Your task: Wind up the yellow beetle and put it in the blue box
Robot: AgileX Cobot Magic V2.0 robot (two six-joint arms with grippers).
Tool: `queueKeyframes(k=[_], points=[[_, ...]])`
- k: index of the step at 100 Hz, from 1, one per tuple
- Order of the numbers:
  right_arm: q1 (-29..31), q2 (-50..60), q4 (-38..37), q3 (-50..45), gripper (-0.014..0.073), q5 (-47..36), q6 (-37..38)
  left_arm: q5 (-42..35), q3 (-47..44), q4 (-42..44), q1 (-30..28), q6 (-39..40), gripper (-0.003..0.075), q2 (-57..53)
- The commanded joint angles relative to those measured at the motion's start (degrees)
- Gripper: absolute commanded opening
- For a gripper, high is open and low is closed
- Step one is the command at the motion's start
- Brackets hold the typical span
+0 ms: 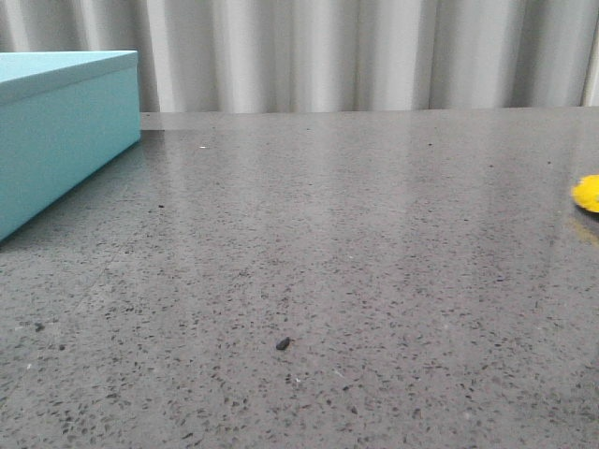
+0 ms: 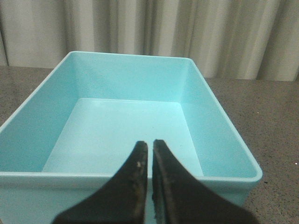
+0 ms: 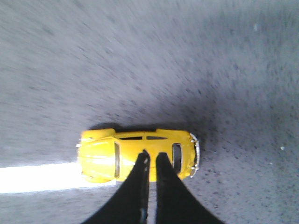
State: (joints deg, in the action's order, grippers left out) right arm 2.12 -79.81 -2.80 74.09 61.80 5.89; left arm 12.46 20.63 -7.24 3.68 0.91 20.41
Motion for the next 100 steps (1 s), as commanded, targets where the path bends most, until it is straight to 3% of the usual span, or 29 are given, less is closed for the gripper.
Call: queueKeyframes(k=[1, 50, 100], points=[[0.2, 5.5, 2.5, 2.5, -0.0061, -2.2, -0.4, -4.6, 2.1, -0.4, 0.0, -0.1, -0.0021, 0.9], [0.2, 11.6, 4.3, 2.5, -0.0061, -3.5, -0.4, -4.8, 2.1, -0.4, 0.0, -0.1, -0.0021, 0.9], [0.1, 14.4, 11.0, 2.3, -0.0061, -7.5, -4.0, -7.8, 2.1, -1.8, 0.0, -0.1, -0.0021, 1.1]])
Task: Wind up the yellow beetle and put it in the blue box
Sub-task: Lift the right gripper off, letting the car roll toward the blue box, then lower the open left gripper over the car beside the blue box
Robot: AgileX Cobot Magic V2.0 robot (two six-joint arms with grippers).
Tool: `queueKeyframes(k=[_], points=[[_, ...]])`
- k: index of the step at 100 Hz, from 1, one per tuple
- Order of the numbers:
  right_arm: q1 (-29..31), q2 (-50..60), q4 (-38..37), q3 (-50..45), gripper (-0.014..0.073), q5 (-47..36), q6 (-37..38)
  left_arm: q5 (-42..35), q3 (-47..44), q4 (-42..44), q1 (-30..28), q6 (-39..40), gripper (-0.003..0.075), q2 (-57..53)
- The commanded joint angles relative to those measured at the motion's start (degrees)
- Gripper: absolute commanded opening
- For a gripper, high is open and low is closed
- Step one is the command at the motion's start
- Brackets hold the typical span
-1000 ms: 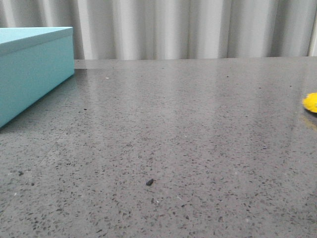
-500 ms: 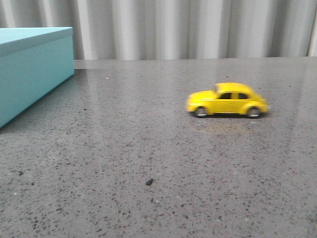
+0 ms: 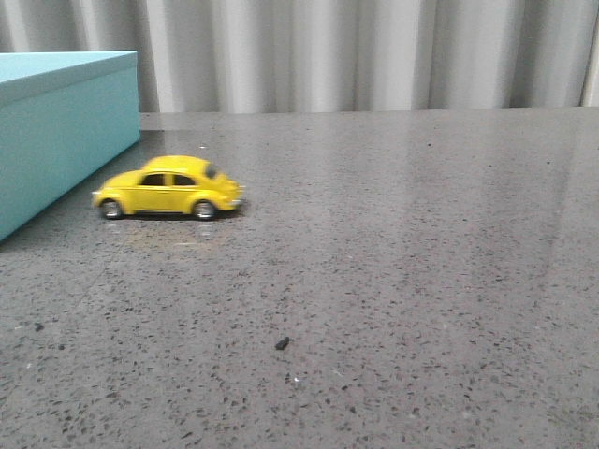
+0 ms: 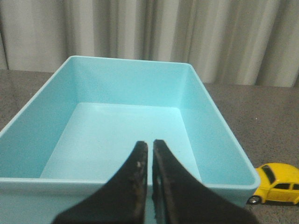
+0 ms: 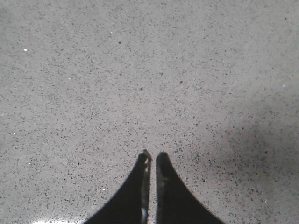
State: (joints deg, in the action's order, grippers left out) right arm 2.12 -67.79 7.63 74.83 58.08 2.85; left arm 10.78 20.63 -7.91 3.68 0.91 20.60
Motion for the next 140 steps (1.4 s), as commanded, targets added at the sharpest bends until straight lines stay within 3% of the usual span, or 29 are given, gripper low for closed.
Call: queueKeyframes(k=[1, 31, 53, 61, 71, 83, 93, 116, 127, 140], points=[[0.1, 2.5, 0.5, 1.6, -0.0061, -4.1, -1.0, -6.3, 2.1, -1.1, 0.0, -0.1, -0.0021, 0.9], [0.1, 8.3, 0.5, 0.8, -0.0061, -7.6, -1.5, -4.9, 7.3, -1.9, 1.0, -0.4, -0.0021, 4.1], [0.1, 17.4, 0.5, -5.6, -0.0061, -16.5, -2.8, -3.3, 14.3, -1.6, 6.5, -0.9, -0.002, 11.8], [0.1, 21.1, 0.5, -8.5, -0.0061, -17.2, -2.8, -1.9, 16.7, -1.1, 9.1, -4.6, -0.0012, 15.1], [0.1, 24.9, 0.5, -11.6, -0.0061, -17.4, -2.8, 2.0, 20.5, -1.1, 12.6, -7.8, 0.0091, 19.3], [0.1, 28.4, 0.5, -13.6, -0.0061, -17.1, -2.8, 5.0, 24.6, -1.1, 16.5, -7.9, 0.0344, 24.1], [0.1, 30.4, 0.5, -13.9, -0.0061, -17.1, -2.8, 5.3, 27.6, -0.2, 19.1, -8.1, 0.0465, 27.3], [0.1, 31.8, 0.5, -13.9, -0.0061, -16.2, -2.8, 14.4, 37.5, 2.0, 22.3, -18.0, 0.0472, 34.7], [0.1, 31.8, 0.5, -13.9, -0.0061, -16.0, -2.8, 25.9, 43.5, 1.7, 23.8, -28.3, 0.0472, 39.0], [0.1, 31.8, 0.5, -13.9, -0.0061, -16.0, -2.8, 36.6, 50.1, 1.5, 24.9, -33.9, 0.0472, 44.0]])
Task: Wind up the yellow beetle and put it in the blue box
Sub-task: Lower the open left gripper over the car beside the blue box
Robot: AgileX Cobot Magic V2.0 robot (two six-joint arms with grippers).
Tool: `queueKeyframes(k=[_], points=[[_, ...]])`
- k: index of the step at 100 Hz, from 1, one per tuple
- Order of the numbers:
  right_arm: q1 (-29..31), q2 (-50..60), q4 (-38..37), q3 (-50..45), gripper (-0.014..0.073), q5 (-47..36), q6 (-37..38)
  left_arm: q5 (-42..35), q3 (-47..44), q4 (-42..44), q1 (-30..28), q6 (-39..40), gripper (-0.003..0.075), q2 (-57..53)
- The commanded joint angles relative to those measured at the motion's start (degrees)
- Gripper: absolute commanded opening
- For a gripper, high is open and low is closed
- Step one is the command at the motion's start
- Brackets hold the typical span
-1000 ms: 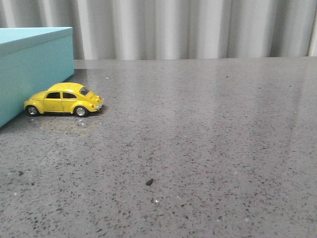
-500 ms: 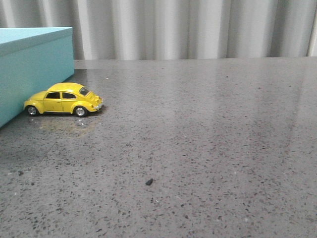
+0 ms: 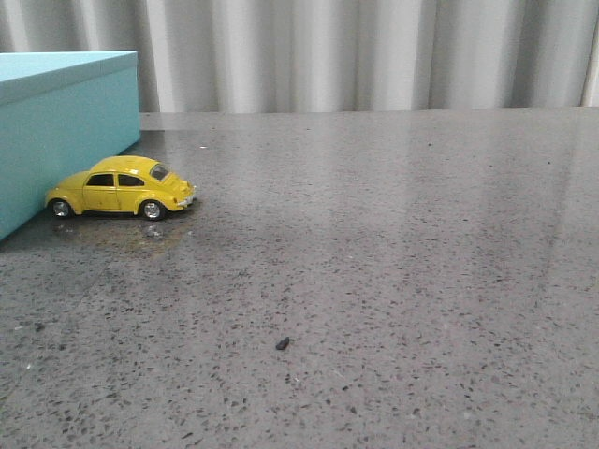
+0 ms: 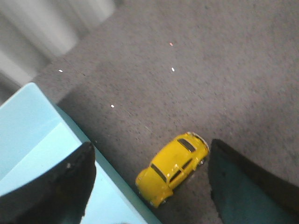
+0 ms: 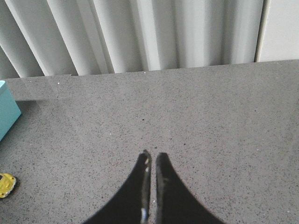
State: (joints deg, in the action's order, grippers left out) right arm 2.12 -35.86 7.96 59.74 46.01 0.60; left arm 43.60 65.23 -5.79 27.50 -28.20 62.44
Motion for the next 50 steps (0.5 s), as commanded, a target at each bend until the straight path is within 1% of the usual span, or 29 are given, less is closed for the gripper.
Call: queueKeyframes(k=[1, 14, 22, 26, 35, 50], points=[[0.1, -0.1, 0.2, 1.2, -0.0061, -3.9, -0.6, 4.6, 6.1, -0.6, 1.1, -5.6, 0.0472, 2.7], [0.1, -0.1, 0.2, 1.2, -0.0061, -3.9, -0.6, 10.0, 10.7, -0.6, 1.9, -14.0, 0.0472, 7.0], [0.1, -0.1, 0.2, 1.2, -0.0061, -4.0, -0.6, 11.4, 12.4, 0.7, 1.9, -19.7, 0.0472, 9.7], [0.1, -0.1, 0.2, 1.2, -0.0061, -4.2, -0.6, 11.8, 12.6, 1.8, 1.9, -21.2, 0.0472, 10.8], [0.1, -0.1, 0.2, 1.2, -0.0061, -4.3, -0.6, 11.8, 12.9, 4.5, 1.9, -22.7, 0.0472, 13.3], [0.1, -0.1, 0.2, 1.2, -0.0061, -4.3, -0.6, 11.3, 12.9, 5.1, 1.9, -22.7, 0.0472, 16.8]])
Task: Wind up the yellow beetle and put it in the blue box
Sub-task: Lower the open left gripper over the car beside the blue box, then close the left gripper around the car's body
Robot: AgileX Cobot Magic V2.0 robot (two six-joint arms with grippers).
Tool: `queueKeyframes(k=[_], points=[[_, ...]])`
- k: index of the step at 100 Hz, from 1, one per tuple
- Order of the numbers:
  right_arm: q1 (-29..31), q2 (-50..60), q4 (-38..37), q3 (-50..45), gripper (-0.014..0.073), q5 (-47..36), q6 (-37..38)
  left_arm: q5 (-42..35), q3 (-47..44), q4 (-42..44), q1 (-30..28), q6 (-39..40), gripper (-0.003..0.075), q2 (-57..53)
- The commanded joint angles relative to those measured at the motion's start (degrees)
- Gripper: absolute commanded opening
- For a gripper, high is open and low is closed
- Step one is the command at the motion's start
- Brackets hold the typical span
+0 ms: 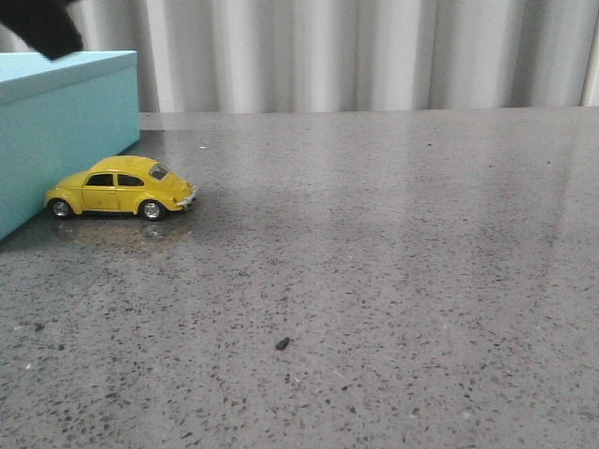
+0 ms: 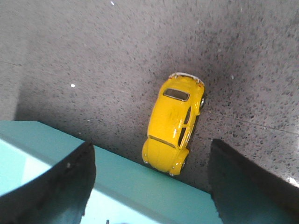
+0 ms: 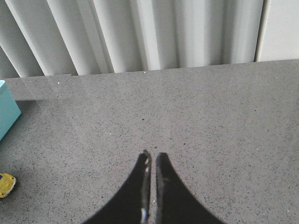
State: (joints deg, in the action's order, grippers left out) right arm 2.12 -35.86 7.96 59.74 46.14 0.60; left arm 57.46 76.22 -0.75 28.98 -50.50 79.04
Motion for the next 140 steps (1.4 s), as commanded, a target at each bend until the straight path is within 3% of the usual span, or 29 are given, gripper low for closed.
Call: queueKeyframes(k=[1, 53, 140], points=[[0.1, -0.1, 0.2, 1.2, -0.0061, -4.6, -0.6, -2.6, 1.9, 0.1, 0.5, -0.4, 0.0472, 0.5], [0.1, -0.1, 0.2, 1.2, -0.0061, -5.4, -0.6, -4.6, 1.8, -0.7, 0.5, -1.7, 0.0472, 9.6], [0.1, -0.1, 0.1, 0.6, -0.0061, -5.7, -0.6, -4.5, 1.8, 2.0, 0.5, -6.2, 0.0472, 15.8]])
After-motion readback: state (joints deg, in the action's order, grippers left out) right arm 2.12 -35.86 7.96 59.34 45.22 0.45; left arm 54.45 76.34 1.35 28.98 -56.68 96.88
